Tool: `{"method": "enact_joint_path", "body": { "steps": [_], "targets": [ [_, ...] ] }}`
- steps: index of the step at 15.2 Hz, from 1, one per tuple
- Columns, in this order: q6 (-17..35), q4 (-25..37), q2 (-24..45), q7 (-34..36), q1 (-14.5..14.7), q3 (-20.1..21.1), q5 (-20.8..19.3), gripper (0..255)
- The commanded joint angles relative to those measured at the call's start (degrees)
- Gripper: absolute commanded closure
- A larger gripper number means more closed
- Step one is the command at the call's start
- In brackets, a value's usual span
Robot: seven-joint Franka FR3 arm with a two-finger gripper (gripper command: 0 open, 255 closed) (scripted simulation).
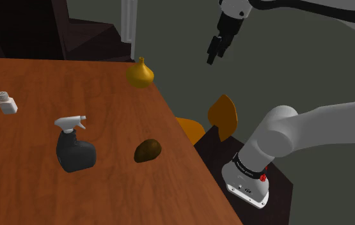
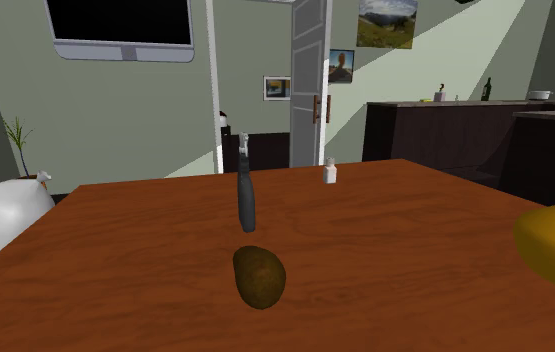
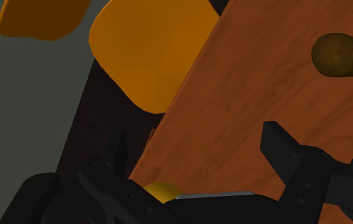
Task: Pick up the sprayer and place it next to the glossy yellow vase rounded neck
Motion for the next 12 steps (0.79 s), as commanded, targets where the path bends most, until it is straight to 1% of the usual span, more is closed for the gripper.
{"method": "enact_joint_path", "body": {
  "steps": [1,7,12],
  "targets": [
    [0.0,0.0,0.0,0.0,0.0,0.0,0.0,0],
    [12.6,-5.4,4.0,-3.2,4.4,0.2,3.4,0],
    [23.2,-8.4,8.9,-6.4,8.4,0.5,6.3,0]
  ]
}}
